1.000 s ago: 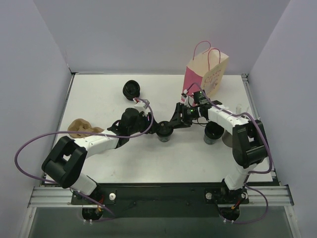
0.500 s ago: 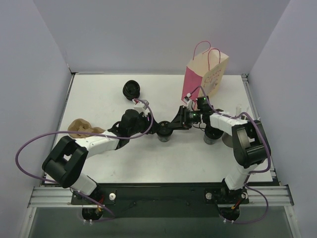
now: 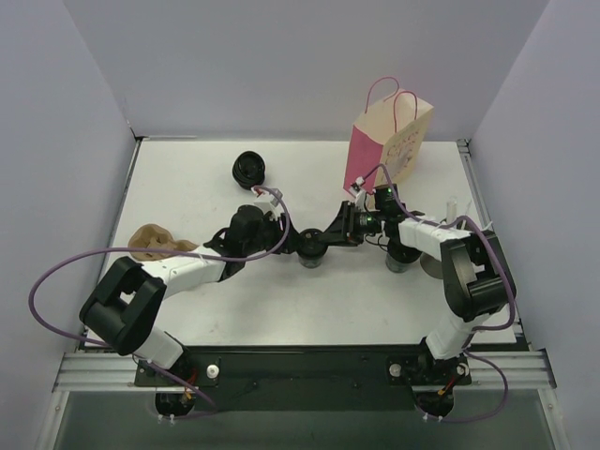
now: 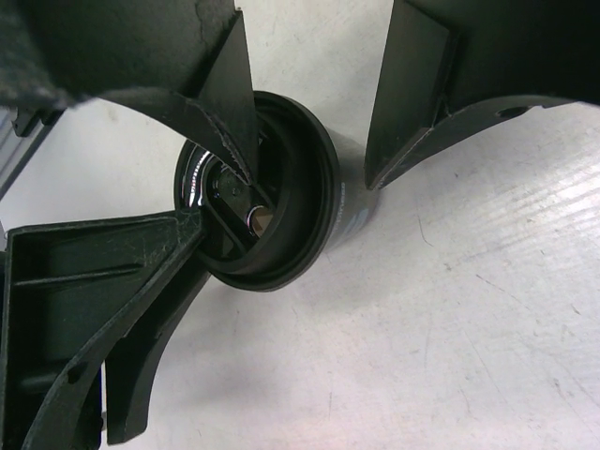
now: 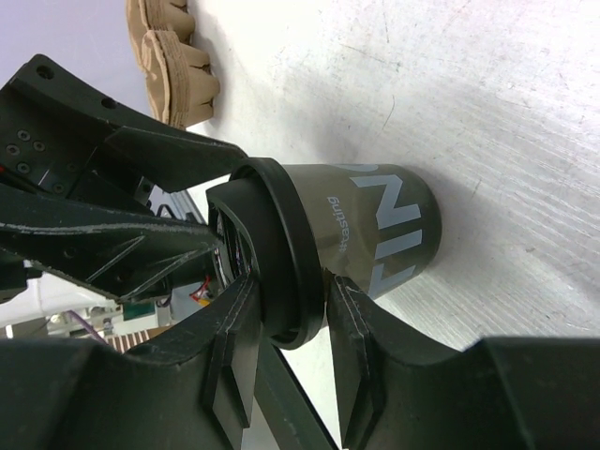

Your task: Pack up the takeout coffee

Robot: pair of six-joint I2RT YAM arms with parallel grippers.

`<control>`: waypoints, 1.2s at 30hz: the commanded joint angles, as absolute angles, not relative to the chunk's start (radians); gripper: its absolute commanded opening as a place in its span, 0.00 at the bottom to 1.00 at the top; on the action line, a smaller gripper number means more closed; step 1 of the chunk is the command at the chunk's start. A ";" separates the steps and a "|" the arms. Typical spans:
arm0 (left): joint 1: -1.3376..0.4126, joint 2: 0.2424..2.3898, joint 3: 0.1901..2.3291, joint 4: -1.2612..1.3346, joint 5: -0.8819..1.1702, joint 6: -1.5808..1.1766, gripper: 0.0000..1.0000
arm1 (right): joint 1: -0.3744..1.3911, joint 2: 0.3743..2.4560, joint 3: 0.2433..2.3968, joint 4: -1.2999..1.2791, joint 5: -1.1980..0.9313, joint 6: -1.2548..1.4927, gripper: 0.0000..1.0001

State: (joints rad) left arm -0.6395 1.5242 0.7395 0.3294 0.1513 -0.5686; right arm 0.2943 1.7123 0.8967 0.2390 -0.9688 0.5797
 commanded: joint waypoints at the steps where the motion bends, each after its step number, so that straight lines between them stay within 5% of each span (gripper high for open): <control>1: -0.643 1.560 0.750 0.084 0.219 -0.554 0.58 | 0.324 1.720 0.862 0.063 -0.792 0.499 0.25; 36: -0.611 1.661 0.765 0.304 0.258 -0.821 0.61 | 0.371 1.704 0.923 0.028 -0.773 0.523 0.22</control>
State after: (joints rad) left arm -0.6060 1.5948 0.7612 0.3374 0.3176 -0.7975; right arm 0.3225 1.6897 0.9455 0.1463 -0.8566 0.5686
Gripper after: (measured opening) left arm 0.614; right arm 0.313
